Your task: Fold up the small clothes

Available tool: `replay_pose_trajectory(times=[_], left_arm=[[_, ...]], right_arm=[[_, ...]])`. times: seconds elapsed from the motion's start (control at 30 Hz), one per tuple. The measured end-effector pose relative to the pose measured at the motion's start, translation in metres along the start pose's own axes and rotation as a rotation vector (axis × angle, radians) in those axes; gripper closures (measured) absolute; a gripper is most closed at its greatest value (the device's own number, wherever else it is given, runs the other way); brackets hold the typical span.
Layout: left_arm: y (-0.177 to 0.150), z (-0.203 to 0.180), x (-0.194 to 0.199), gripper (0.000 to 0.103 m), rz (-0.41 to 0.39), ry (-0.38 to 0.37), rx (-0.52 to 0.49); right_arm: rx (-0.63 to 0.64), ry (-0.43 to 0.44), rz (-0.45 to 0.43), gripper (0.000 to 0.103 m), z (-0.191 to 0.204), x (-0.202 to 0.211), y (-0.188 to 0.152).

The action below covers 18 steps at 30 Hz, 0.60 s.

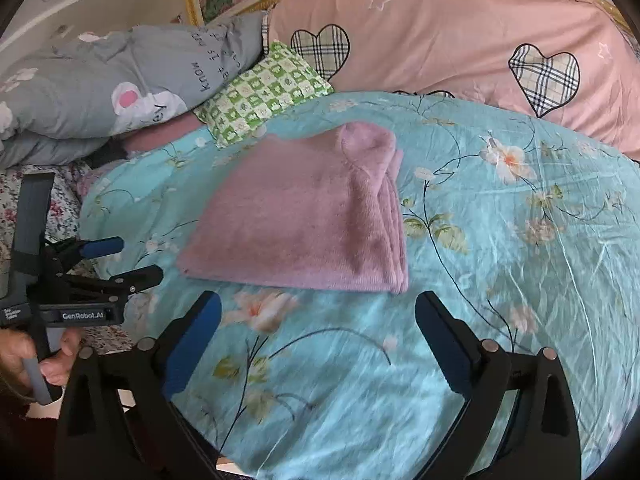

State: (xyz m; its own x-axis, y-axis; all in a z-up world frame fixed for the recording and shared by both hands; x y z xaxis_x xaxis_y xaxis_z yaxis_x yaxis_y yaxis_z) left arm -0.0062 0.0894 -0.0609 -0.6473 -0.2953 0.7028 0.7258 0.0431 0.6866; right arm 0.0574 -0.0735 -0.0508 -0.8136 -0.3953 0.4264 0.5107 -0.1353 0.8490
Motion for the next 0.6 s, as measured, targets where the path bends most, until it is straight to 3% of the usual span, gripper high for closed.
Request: replay_pose_trajectory(times=[0.6], left_arm=[[0.018,0.009,-0.031,0.009,0.038,0.009,-0.018]], right_arm=[[0.015,0.013,0.134,0.005,0.002,-0.054,0.025]])
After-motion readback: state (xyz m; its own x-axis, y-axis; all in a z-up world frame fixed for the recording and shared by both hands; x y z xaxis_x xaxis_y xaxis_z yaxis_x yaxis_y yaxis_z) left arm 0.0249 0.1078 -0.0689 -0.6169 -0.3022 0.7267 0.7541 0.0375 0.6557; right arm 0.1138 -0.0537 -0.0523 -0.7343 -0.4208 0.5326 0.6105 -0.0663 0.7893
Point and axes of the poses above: each gripper's, at about its wrist camera, not at the fingertips, and x roughly against the way its jaws point, z to its left, y to its top, the point moved 3 cm from there along -x, roughly the way its jaws point, and after that the axes turned 7 degrees about y, right-handed, at the moved point
